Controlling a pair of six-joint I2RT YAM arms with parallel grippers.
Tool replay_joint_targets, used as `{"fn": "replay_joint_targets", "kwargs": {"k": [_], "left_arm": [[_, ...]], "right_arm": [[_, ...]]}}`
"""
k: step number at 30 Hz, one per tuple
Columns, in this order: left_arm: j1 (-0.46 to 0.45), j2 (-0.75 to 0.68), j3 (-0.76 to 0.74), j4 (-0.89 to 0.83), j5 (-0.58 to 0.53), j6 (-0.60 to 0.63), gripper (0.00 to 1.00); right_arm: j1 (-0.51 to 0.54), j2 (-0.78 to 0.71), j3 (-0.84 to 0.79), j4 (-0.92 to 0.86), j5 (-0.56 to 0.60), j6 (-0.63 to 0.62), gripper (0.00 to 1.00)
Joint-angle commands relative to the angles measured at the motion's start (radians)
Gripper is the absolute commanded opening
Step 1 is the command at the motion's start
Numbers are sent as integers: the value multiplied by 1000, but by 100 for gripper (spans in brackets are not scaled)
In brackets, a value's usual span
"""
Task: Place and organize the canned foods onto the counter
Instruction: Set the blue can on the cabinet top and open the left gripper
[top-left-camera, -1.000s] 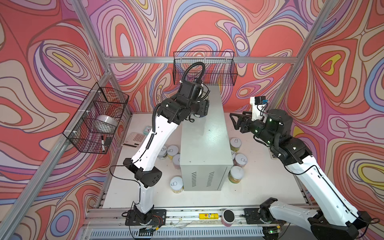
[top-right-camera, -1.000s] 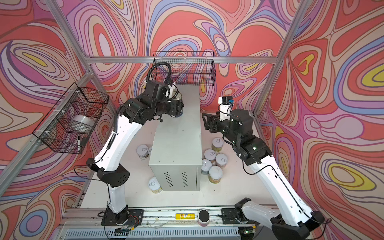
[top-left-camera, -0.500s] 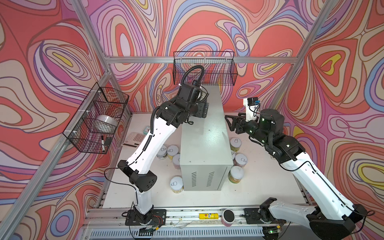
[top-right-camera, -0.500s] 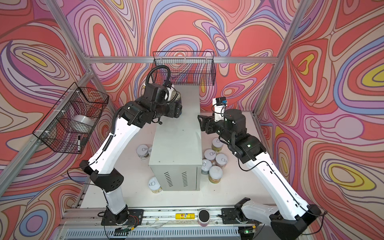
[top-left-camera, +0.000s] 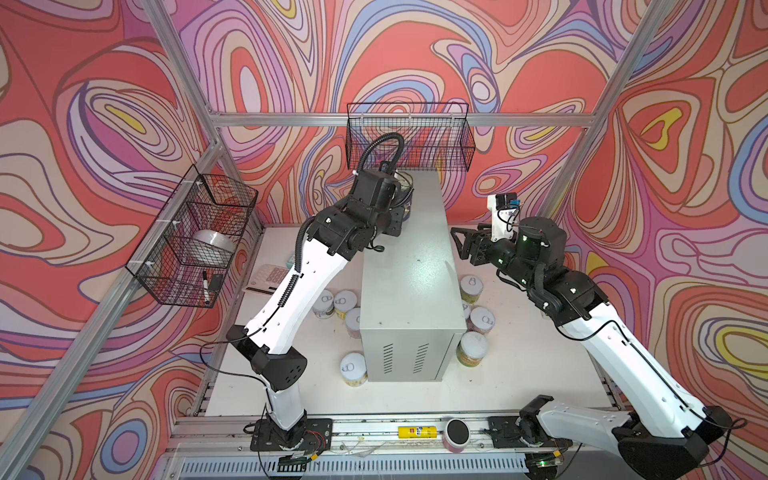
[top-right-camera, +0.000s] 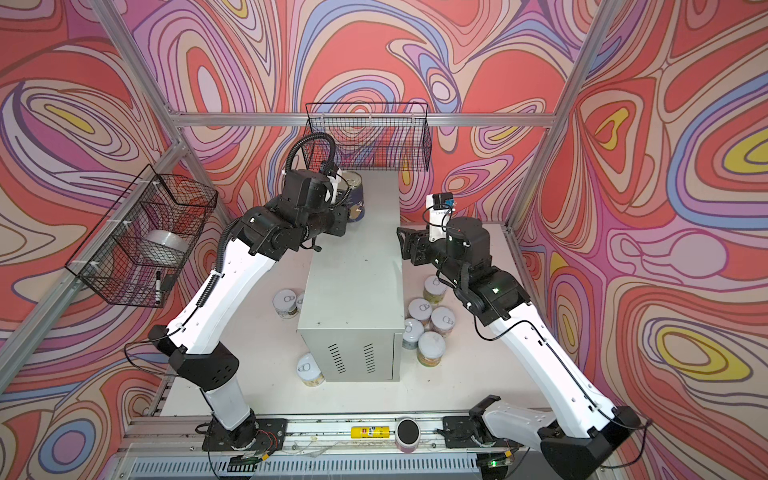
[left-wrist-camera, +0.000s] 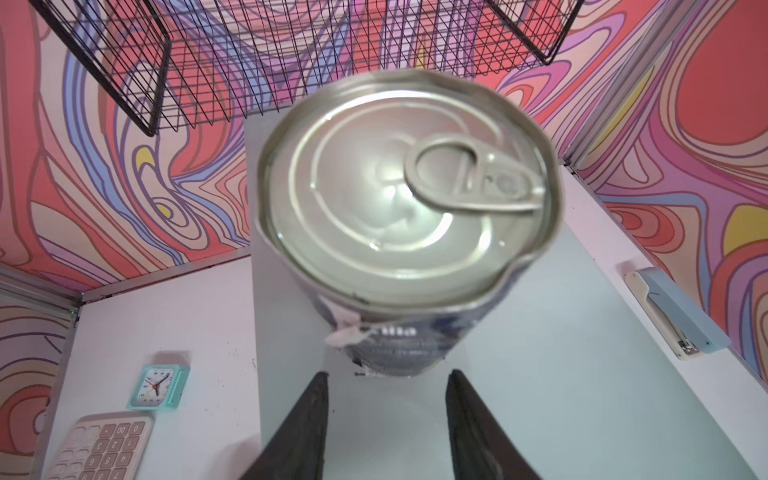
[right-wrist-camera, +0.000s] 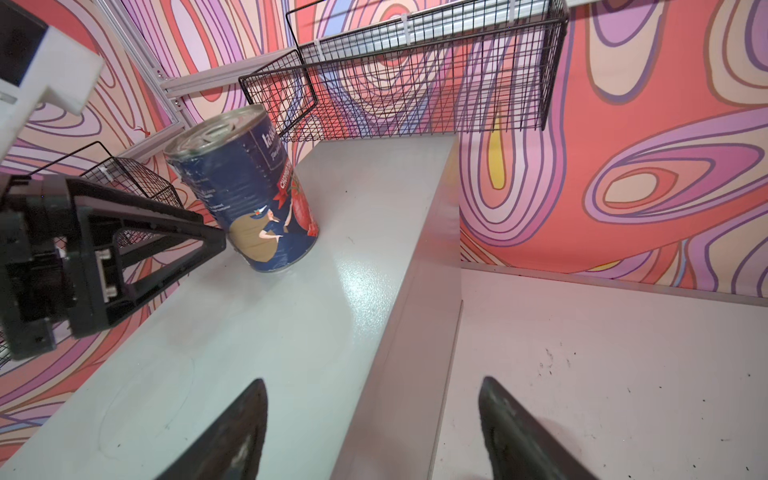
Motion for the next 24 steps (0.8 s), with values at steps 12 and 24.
{"fn": "replay_joint_targets", "kwargs": {"k": [12, 24], "left_arm": [[39, 91, 38, 53, -73, 24, 71], [96, 165, 130, 113, -61, 76, 62]], "right_arm": [[4, 65, 5, 59, 33, -14, 83], [5, 61, -14, 79, 75, -6, 83]]}}
